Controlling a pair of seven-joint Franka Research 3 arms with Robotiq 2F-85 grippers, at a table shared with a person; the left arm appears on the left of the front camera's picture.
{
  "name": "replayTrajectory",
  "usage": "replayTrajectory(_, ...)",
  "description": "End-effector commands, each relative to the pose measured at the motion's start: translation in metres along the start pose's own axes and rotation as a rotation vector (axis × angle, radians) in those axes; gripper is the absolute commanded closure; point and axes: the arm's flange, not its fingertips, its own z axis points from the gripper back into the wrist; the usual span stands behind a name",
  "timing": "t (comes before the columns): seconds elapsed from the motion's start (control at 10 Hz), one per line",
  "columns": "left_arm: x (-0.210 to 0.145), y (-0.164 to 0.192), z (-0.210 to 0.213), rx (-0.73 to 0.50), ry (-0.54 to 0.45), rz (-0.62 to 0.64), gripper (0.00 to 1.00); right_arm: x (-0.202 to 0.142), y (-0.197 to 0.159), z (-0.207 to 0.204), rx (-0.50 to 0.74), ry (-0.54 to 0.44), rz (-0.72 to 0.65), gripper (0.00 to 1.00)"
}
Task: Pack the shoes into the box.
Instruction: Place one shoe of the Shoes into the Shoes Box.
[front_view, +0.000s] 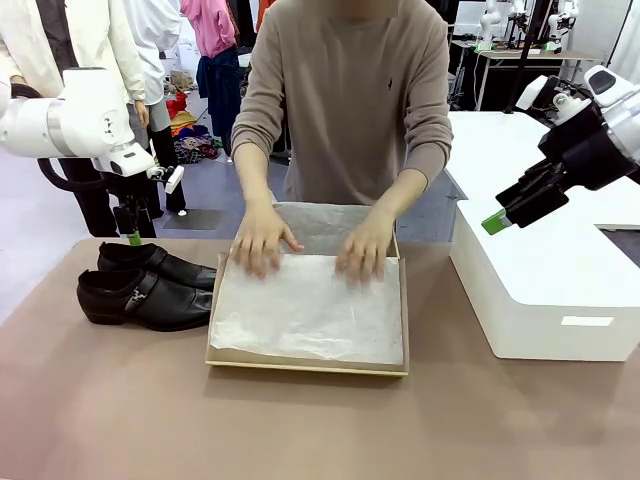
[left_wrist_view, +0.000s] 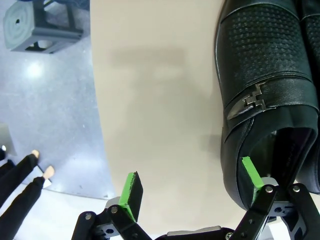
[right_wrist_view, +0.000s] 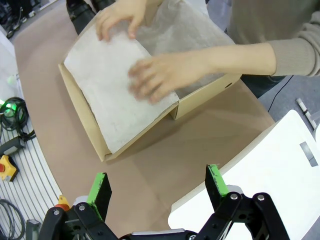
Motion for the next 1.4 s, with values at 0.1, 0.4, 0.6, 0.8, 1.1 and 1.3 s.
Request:
replayTrajectory(0.1,-0.002,0.008,-0.005,-0.024,-0.004,-0.014,0.0,0.0,-0.001,-0.001,0.007,-0.012,0.001,0.0)
replayTrajectory(0.4,-0.003,0.01,-0.015,-0.059,-0.005,-0.024,0.0,0.0,-0.001,-0.001,0.007,-0.012,0.001,0.0)
replayTrajectory(0.6,-0.004,0.007,-0.016,-0.072,-0.016,-0.019,0.0,0.0,-0.001,-0.001,0.007,-0.012,0.001,0.0)
replayTrajectory(0.8,-0.008,0.003,-0.002,-0.025,-0.015,-0.003,0.0,0.0,-0.001,-0.001,0.007,-0.012,0.001,0.0)
replayTrajectory(1.1,-0.005,-0.005,0.015,-0.006,-0.009,-0.012,0.0,0.0,-0.001,-0.001,0.007,-0.012,0.001,0.0)
replayTrajectory(1.3,0.001,-0.013,0.019,-0.044,-0.024,-0.036,0.0,0.0,-0.001,-0.001,0.007,-0.012,0.001,0.0)
